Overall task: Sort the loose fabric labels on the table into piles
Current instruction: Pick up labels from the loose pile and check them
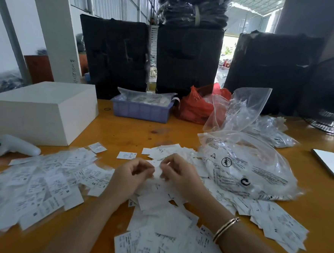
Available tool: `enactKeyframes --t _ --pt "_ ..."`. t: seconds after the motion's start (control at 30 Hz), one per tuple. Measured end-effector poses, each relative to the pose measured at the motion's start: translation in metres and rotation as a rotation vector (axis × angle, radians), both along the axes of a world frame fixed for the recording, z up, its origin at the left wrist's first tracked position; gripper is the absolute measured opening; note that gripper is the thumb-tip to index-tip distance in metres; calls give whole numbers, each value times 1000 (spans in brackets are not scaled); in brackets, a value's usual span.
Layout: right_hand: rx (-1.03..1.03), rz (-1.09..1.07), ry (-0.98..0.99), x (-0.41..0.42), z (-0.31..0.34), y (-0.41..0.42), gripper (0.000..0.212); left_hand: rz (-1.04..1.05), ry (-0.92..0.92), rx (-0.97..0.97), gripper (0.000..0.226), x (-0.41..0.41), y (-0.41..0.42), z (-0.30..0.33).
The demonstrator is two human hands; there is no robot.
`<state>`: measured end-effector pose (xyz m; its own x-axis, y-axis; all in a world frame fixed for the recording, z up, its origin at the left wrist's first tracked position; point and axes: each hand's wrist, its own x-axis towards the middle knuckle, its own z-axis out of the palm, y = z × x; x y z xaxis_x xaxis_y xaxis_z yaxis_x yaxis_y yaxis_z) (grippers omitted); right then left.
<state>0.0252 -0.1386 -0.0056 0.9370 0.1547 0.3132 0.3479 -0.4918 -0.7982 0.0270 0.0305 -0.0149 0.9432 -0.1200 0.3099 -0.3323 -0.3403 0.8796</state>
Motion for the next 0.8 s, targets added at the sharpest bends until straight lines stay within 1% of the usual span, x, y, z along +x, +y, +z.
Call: enactKeyframes --t 0.03,0.07,0.1,0.2,0.23,0.3,0.43,0.57,0.7,0.8 --pt "44 -57 0 3 -1 2 6 18 11 -37 9 1 1 0" --pt "37 -125 -4 6 -3 3 11 36 20 -73 10 1 1 1" --pt "-45 -180 -6 9 -5 5 18 59 20 -93 12 2 2 1" --pt "-492 -231 -34 12 -19 11 38 98 13 -155 21 1 4 1" --pt "-582 -225 -51 11 -22 13 41 96 24 -191 23 2 5 1" --pt "-655 -224 -84 9 -25 15 41 87 70 -277 26 2 6 2" --pt "-659 -246 -123 7 -22 15 34 87 154 -373 28 5 6 1" --pt "-672 -307 -191 5 -20 11 37 84 194 -414 22 6 6 -1" --pt "-529 -355 -226 4 -17 9 31 75 228 -430 23 6 5 0" --pt "-510 -305 -224 3 -17 11 23 74 226 -424 19 5 2 0"
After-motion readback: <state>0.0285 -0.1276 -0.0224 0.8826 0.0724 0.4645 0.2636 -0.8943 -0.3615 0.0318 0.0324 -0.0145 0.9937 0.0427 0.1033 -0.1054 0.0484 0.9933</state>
